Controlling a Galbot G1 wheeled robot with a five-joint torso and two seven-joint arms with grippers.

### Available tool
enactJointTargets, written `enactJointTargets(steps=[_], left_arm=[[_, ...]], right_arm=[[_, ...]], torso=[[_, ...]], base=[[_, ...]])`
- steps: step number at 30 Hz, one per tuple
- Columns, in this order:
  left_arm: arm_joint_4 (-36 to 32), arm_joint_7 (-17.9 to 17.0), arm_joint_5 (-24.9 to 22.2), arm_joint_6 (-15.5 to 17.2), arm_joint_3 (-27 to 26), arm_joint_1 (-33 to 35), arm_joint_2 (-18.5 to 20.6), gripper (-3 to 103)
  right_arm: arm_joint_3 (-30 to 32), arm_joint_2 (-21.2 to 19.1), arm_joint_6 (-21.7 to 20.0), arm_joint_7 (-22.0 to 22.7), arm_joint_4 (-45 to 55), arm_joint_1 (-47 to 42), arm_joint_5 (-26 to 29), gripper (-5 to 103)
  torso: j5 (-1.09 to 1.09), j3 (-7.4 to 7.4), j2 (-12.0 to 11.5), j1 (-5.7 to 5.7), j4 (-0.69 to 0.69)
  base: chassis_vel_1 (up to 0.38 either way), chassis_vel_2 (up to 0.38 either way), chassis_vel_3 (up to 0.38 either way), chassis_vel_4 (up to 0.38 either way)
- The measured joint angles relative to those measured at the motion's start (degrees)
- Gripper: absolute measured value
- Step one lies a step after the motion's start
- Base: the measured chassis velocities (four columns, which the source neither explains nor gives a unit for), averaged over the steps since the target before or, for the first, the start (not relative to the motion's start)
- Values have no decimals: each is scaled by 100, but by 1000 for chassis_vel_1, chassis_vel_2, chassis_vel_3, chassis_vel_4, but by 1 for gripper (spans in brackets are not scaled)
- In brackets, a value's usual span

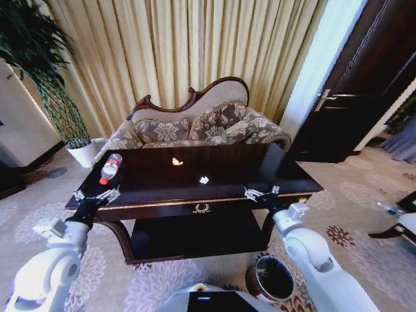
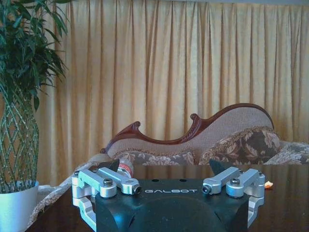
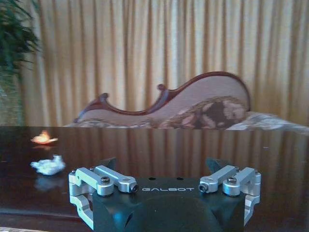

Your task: Move to the front of the table and place the trash on the table into the trash bin.

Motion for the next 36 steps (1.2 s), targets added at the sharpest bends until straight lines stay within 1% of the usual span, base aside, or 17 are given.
enactJointTargets(steps=[1,3,4,5,8,13,22,24,26,27,28,29,32,33,34,35,36], left_arm=[[-14,-5,0,5,1,-8,-3,100],[-28,-6,0,9,8,-15,-11,100],[-52,-9,12,19,25,-17,-38,100],[-52,-9,12,19,25,-17,-38,100],[-86,-11,49,23,37,-6,-90,100],[-117,-18,75,25,25,14,-143,100],[-192,-26,126,27,0,71,-270,100],[-199,-26,153,27,-8,78,-328,100],[-199,-26,159,27,-9,78,-338,100],[-198,-28,179,27,-10,75,-365,100],[-197,-29,189,27,-10,75,-376,100],[-197,-29,189,27,-10,75,-376,100],[-196,-31,250,27,3,93,-441,100],[-196,-31,250,27,3,93,-441,100],[-201,-32,270,27,8,110,-456,100],[-201,-32,270,27,8,110,-456,100],[-204,-32,285,27,9,118,-465,100]], right_arm=[[-78,-83,-81,-10,-19,92,175,100],[-148,-130,-132,-11,-49,174,258,100],[-299,-177,-160,-11,-150,343,297,100],[-299,-177,-160,-11,-150,343,297,100],[-604,-177,-185,12,-334,648,308,100],[-1317,-72,-256,102,-653,1328,286,100],[-1876,-95,-473,41,-812,1924,307,100],[-2068,-79,-821,189,-825,2187,409,100],[-2107,-70,-897,255,-826,2246,438,100],[-2221,-51,-1113,475,-824,2409,556,100],[-2270,-44,-1227,579,-812,2474,609,100],[-2270,-44,-1227,579,-812,2474,609,100],[-2379,-7,-1752,941,-736,2704,762,100],[-2379,-7,-1752,941,-736,2704,762,100],[-2417,15,-1922,1092,-716,2785,818,100],[-2417,15,-1922,1092,-716,2785,818,100],[-2437,34,-2045,1165,-709,2843,837,100]], torso=[[0,0,1,-1,0],[0,0,1,-1,0],[0,0,0,0,0],[0,0,0,0,0],[0,1,-1,1,0],[0,1,-1,1,0],[-1,1,-1,1,-1],[0,1,-1,1,0],[0,1,-1,1,0],[0,1,-1,1,0],[-1,1,-1,1,0],[-1,1,-1,1,0],[-1,1,-1,1,0],[-1,1,-1,1,0],[0,1,-1,1,0],[0,1,-1,1,0],[0,1,-1,1,0]], base=[[0,0,0,0],[0,0,0,0],[0,0,0,0],[0,0,0,0],[0,0,0,0],[0,0,0,0],[0,0,0,0],[0,0,0,0],[0,0,0,0],[0,0,0,0],[0,0,0,0],[0,0,0,0],[0,0,0,0],[0,0,0,0],[0,0,0,0],[0,0,0,0],[0,0,0,0]])
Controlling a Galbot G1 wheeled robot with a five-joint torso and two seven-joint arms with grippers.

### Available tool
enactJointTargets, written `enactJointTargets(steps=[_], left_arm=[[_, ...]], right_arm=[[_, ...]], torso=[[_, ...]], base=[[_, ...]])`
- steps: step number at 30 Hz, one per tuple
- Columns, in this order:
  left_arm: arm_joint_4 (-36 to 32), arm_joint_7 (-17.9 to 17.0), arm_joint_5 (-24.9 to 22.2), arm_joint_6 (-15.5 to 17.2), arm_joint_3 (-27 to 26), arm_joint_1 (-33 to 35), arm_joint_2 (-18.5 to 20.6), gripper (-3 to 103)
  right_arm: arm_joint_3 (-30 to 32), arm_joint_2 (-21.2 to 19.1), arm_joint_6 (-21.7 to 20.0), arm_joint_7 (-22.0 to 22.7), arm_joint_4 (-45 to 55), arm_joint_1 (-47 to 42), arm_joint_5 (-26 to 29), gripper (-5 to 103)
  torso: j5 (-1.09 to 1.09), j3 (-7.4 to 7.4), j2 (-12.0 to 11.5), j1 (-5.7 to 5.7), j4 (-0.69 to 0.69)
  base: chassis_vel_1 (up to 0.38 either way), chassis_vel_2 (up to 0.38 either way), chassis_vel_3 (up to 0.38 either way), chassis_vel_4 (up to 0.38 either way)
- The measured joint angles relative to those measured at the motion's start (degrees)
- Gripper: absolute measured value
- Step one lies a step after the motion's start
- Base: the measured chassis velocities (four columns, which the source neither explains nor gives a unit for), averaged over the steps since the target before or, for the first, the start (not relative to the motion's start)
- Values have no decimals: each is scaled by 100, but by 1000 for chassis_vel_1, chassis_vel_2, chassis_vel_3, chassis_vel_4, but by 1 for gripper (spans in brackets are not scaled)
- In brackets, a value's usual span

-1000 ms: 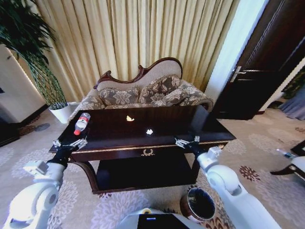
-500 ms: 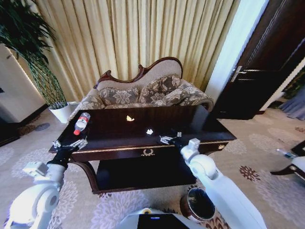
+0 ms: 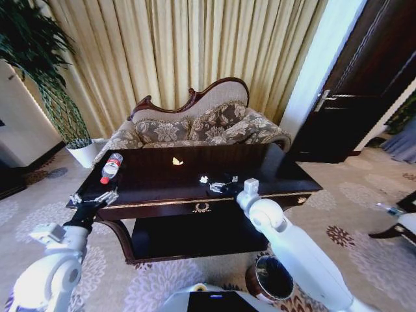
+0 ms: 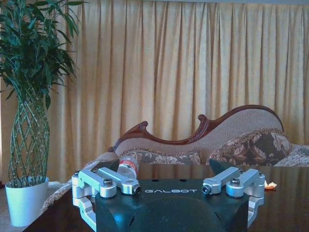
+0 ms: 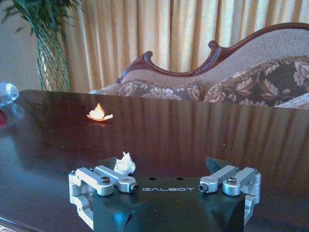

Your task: Move to the front of the table and place the trash on the table into the trash bin.

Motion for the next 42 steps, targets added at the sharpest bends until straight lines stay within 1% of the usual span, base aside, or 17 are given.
enactJointTargets(steps=[1,2,4,7,20,38,39,40,41,42], left_arm=[[-3,0,7,-1,0,5,-5,100],[-3,0,7,-1,0,5,-5,100],[-5,-1,13,-2,-7,11,-10,100],[-8,-1,14,-4,-15,19,-11,100],[19,-3,15,-12,-33,-2,-33,100],[134,3,-24,-26,-40,-63,49,100],[141,5,-26,-26,-44,-62,50,100],[149,9,-27,-28,-45,-62,50,100],[149,9,-27,-28,-45,-62,50,100],[158,11,-27,-29,-44,-64,50,100]], right_arm=[[-36,21,-125,79,7,58,13,100],[-36,21,-125,79,7,58,13,100],[-149,69,-273,254,26,159,67,100],[-250,102,-297,291,22,223,78,100],[-623,336,-214,252,-415,635,-38,100],[-698,364,-163,184,-467,513,-179,100],[-705,370,-152,179,-468,493,-214,102],[-715,378,-128,162,-475,473,-259,98],[-715,378,-128,162,-475,473,-259,98],[-724,382,-113,148,-478,461,-296,93]], torso=[[0,0,0,0,-1],[0,0,0,0,-1],[0,0,0,0,0],[0,0,0,0,-1],[0,0,0,0,0],[0,0,0,0,0],[0,0,0,0,-1],[0,0,0,0,-1],[0,0,0,0,-1],[0,0,0,0,-1]], base=[[0,0,0,0],[0,0,0,0],[0,0,0,0],[0,0,0,0],[0,0,0,0],[0,0,0,0],[0,0,0,0],[0,0,0,0],[0,0,0,0],[0,0,0,0]])
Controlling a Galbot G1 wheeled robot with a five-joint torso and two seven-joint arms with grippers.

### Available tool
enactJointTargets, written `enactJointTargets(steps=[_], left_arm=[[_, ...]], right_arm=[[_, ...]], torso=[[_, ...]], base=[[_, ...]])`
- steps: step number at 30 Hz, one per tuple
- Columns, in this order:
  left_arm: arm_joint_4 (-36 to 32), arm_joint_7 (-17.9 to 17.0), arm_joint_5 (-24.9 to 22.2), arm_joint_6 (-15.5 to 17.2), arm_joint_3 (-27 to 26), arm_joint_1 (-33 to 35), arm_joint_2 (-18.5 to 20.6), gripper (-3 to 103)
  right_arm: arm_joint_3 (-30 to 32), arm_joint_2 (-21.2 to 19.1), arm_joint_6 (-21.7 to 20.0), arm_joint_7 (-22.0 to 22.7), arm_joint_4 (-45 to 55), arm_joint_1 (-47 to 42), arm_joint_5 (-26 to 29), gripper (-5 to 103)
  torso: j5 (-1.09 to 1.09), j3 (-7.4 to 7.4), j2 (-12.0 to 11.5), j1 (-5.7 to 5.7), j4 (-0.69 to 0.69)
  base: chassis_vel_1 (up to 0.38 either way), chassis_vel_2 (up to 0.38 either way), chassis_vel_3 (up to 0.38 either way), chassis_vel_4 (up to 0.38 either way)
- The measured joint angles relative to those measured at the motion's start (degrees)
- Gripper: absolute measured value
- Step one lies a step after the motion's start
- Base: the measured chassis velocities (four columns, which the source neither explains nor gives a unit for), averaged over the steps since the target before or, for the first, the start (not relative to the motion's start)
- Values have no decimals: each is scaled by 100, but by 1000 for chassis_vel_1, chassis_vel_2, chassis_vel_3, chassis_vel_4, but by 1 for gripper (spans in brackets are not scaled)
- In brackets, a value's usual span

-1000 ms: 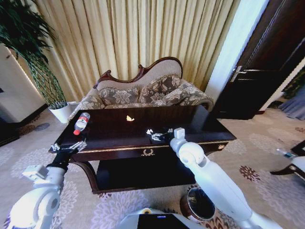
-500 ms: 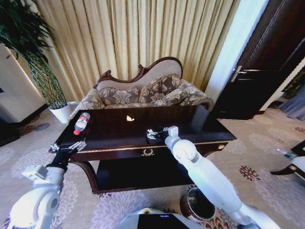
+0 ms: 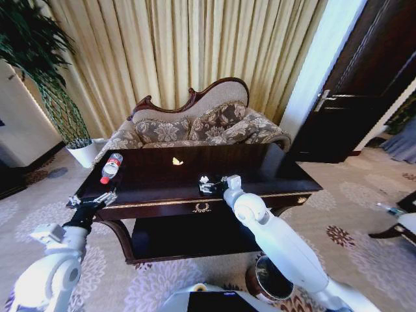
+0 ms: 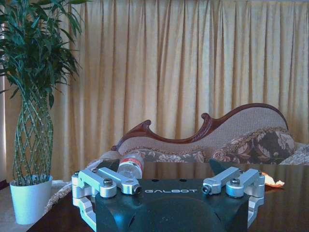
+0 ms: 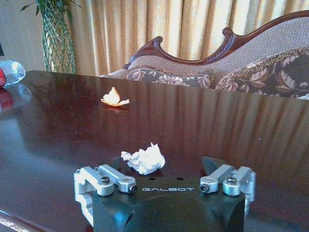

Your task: Move to the front of the table and place the trash on the table into the trash bin.

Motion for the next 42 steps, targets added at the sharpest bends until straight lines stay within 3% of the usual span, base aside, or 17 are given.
enactJointTargets(steps=[1,2,4,7,11,14,16,20,21,23,35,42], left_arm=[[6,1,0,-2,2,-4,0,100],[14,4,0,-4,17,-12,1,100],[21,4,1,-6,24,-17,2,100],[48,8,3,-12,38,-35,7,100],[67,11,4,-13,44,-43,13,100],[92,16,3,-14,57,-60,16,100],[96,16,3,-14,59,-62,16,100],[107,19,4,-14,63,-58,15,100],[107,19,4,-14,63,-58,15,100],[107,20,4,-14,64,-49,12,100],[43,33,7,-18,71,-17,-2,100],[21,31,7,-32,96,-14,2,100]], right_arm=[[-10,2,18,-7,-2,-12,-37,93],[-19,5,41,-9,-4,-28,-78,83],[-22,7,58,-6,-7,-42,-103,83],[-20,5,105,-17,-19,-74,-174,66],[-12,5,114,-18,-26,-80,-179,55],[-1,16,134,-22,-55,-81,-180,38],[0,19,140,-24,-61,-81,-180,38],[13,42,207,-26,-76,-80,-170,21],[13,42,207,-26,-76,-80,-170,21],[60,68,354,10,-73,-77,-152,6],[730,-95,558,133,318,-325,-104,2],[1456,-231,1226,53,493,-949,-214,2]], torso=[[0,0,0,0,0],[0,0,0,0,0],[0,0,0,0,0],[0,0,0,0,0],[0,0,0,0,0],[0,0,0,0,0],[0,0,0,0,0],[0,0,0,0,0],[0,0,0,0,0],[0,0,0,0,1],[0,0,0,0,0],[1,0,0,0,-1]], base=[[0,0,0,0],[0,0,0,0],[0,0,0,0],[0,0,0,0],[0,0,0,0],[0,0,0,0],[0,0,0,0],[0,0,0,0],[0,0,0,0],[0,0,0,0],[0,0,0,0],[0,0,0,0]])
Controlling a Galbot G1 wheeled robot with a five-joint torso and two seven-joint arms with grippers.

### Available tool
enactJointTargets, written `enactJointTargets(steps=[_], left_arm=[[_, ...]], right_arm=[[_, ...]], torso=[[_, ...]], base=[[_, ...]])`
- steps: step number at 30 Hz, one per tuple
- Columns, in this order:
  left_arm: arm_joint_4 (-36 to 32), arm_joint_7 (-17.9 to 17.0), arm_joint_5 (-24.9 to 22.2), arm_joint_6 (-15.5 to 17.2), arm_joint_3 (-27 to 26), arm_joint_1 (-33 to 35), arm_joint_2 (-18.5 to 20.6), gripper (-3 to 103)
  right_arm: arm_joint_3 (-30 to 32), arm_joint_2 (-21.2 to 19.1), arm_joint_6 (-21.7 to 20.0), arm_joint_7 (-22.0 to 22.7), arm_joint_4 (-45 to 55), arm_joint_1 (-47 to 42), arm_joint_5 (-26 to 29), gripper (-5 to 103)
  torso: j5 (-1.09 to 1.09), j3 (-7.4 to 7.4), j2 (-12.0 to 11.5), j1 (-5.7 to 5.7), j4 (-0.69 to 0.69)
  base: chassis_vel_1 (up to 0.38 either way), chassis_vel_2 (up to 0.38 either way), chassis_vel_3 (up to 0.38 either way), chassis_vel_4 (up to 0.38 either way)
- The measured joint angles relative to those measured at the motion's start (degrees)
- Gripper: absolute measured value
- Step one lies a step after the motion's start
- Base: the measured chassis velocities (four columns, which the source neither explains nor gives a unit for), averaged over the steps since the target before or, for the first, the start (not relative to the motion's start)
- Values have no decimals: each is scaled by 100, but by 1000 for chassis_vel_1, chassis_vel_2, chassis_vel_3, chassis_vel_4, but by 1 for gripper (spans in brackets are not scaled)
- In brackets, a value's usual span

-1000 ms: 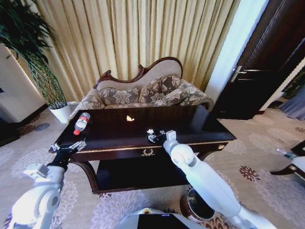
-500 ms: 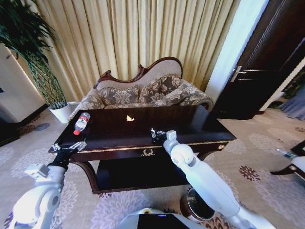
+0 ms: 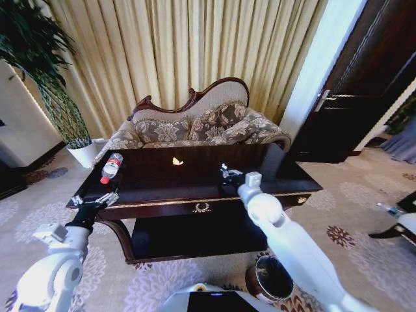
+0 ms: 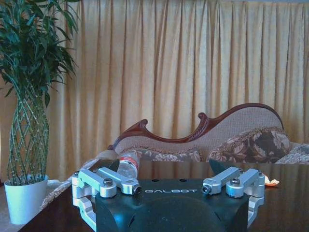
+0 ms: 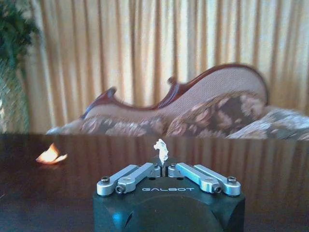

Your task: Move to the front of the table and place the trash on the table into the trash bin.

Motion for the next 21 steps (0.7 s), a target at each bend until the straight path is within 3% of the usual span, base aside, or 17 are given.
enactJointTargets(steps=[4,10,21], left_arm=[[0,15,43,-52,56,31,-33,100],[5,55,57,-55,69,5,16,100],[53,68,54,-58,62,-15,82,100]], right_arm=[[467,-52,329,-189,172,-429,-75,2],[814,-89,503,-71,397,-872,-172,2],[847,10,561,-13,534,-1145,-323,2]], torso=[[-1,0,0,0,1],[-1,0,0,0,0],[-2,0,0,1,1]], base=[[0,0,0,0],[0,0,0,0],[48,-46,-51,40]])
